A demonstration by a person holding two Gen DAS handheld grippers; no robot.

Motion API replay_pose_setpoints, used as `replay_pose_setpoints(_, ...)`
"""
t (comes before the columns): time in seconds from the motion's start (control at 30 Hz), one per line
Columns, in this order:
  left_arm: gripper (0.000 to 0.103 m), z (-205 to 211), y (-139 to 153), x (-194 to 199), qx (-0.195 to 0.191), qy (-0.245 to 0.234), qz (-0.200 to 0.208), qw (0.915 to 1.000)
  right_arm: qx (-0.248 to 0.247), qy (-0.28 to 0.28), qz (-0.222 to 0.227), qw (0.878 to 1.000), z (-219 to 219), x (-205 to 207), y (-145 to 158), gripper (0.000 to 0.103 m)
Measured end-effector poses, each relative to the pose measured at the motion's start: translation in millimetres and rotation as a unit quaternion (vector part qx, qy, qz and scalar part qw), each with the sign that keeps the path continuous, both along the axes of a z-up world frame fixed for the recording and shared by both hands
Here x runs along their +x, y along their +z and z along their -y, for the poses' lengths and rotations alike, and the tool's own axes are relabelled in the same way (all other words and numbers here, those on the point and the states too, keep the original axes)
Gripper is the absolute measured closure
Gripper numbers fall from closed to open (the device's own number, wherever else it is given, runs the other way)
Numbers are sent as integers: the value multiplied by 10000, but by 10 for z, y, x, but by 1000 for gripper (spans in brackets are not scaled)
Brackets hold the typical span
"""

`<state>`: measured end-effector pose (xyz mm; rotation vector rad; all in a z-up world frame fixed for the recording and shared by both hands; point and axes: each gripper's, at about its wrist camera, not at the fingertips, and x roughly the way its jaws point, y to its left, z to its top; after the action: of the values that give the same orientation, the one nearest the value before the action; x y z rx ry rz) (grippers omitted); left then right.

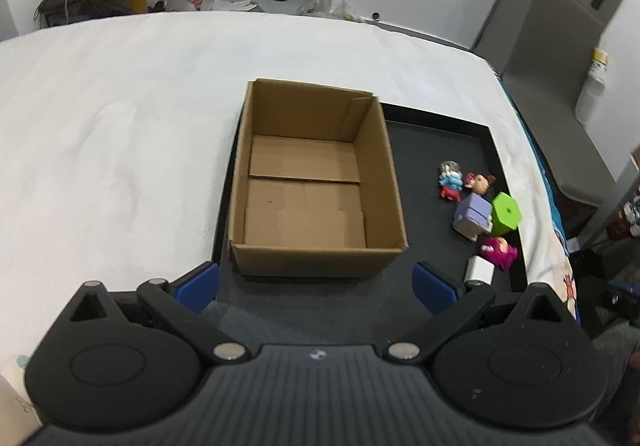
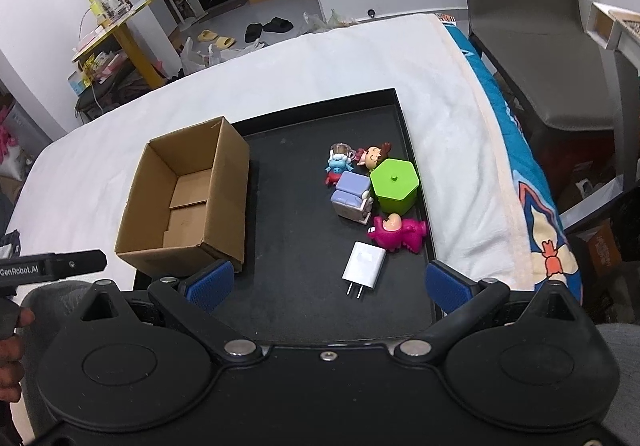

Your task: Organize rigid objects

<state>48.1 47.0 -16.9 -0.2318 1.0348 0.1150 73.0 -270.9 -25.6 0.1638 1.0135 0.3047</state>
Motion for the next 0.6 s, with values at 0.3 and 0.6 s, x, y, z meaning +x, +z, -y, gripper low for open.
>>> replay_pose_setpoints(0.3, 4, -238, -58, 261, -96, 277, 65, 9995, 232, -242, -273, 9991, 38, 157, -254, 6)
replay_pose_setpoints(0.6, 37, -505, -245, 545, -100, 603, -311, 9976, 516, -616, -579, 9951, 141, 331, -510, 14)
